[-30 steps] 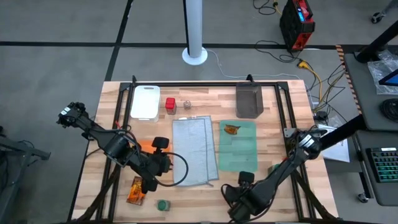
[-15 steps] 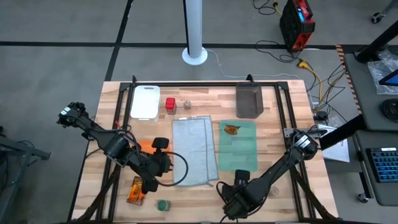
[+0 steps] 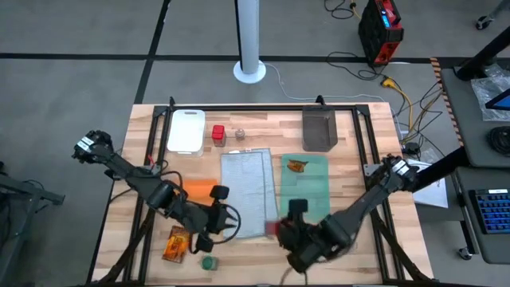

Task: Sort spices by type
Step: Put the bottom red seasoning can into the orange bin

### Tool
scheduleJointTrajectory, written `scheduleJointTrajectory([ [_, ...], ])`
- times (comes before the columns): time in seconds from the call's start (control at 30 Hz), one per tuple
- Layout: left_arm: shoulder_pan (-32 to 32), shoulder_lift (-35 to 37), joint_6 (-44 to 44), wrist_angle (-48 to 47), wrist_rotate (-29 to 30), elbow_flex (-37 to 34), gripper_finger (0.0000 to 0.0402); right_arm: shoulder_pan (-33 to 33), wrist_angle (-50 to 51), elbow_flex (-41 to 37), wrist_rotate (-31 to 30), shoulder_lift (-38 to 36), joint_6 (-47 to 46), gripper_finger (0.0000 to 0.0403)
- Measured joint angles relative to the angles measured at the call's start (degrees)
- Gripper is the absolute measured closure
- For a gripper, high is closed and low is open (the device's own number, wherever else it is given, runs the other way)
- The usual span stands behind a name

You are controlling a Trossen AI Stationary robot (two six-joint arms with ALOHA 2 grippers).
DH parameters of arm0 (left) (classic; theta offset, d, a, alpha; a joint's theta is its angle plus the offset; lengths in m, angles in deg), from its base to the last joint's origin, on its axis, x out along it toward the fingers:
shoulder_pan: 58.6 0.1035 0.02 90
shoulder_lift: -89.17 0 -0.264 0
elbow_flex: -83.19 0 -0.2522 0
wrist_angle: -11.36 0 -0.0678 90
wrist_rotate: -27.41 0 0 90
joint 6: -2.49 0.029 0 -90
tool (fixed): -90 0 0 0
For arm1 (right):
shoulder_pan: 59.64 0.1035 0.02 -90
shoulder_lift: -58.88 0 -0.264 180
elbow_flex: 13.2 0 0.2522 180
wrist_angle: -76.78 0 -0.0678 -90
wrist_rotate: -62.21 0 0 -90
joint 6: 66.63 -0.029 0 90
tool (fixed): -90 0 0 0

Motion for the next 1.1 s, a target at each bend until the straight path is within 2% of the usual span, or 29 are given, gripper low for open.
scheduleJointTrajectory([
  [0.13, 0.43, 1.38, 6.61, 0.33, 14.44, -1.31, 0.0327, -5.7, -2.87, -0.25, 0.11, -0.74, 13.04, 0.0197],
  [0.2, 0.41, 3.34, 8.88, 0.59, 17.62, -1.2, 0.0322, -8.71, -3.0, -0.33, 0.72, -0.77, 19.11, 0.0197],
  [0.33, 0.46, 9.18, 8.09, 1.05, 17.67, -2.75, 0.0312, -15.13, -4.39, -0.42, 6.83, -1.33, 25.89, 0.0197],
  [0.43, 0.08, 13.92, 4.56, 1.9, 17.67, -7.33, 0.0302, -18.75, -8.63, -0.42, 11.88, -1.71, 29.01, 0.0197],
  [0.57, 0.02, 19.24, 2.9, 7.82, 17.82, -15.4, 0.0287, -20.56, -15.05, -1.62, 13.57, -1.58, 36.18, 0.0197],
  [0.7, 0.02, 22.62, 0.24, 12.73, 17.86, -20.98, 0.0262, -22.15, -18.81, -1.66, 13.85, -1.47, 37.87, 0.0197],
  [0.9, 0.02, 22.06, -2.46, 16.02, 14.72, -26.19, 0.0186, -21.98, -24.19, -1.66, 12.51, -0.79, 34.36, 0.0197],
  [1.1, 0.38, 19.99, -0.4, 19.16, 17.19, -26.87, 0.0104, -22.15, -23.79, -1.68, 11.92, 0.23, 33.72, 0.0197],
])
